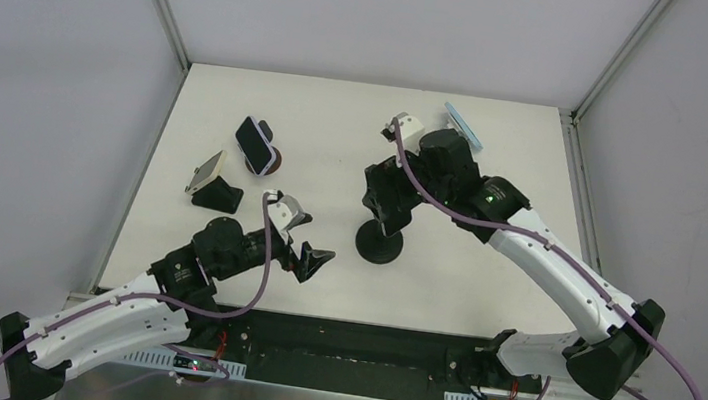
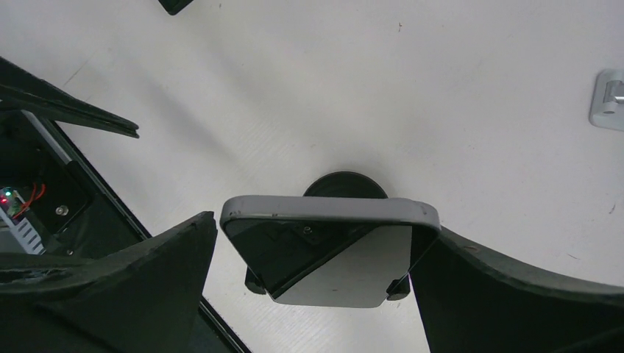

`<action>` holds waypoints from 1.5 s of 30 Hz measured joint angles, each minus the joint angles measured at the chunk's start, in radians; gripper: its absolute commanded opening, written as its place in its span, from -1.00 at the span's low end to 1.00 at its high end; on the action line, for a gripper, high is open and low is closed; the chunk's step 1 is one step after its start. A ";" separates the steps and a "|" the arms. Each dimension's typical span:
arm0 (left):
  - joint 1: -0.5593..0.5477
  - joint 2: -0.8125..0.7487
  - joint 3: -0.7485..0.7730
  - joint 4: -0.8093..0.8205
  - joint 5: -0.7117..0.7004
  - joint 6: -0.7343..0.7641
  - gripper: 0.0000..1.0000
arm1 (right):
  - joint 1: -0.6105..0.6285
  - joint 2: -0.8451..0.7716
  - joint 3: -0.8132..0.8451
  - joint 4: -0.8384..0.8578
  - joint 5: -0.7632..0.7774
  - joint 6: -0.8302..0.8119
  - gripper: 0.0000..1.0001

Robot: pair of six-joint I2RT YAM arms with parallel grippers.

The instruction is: Remove the phone from the phone stand

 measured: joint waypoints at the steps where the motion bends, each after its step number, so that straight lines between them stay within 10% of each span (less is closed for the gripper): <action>1: 0.000 0.008 0.006 0.000 0.002 0.000 0.98 | -0.008 -0.008 -0.002 0.001 -0.020 0.000 0.98; 36: 0.000 0.177 0.090 0.047 0.027 0.020 0.98 | -0.083 -0.039 -0.136 0.158 -0.103 -0.033 0.78; 41: 0.000 0.192 0.092 0.063 0.027 0.020 0.98 | -0.085 -0.039 -0.148 0.167 -0.101 -0.030 0.50; 45: 0.000 0.196 0.092 0.077 0.021 0.021 0.98 | -0.087 -0.039 -0.149 0.174 -0.101 -0.018 -0.09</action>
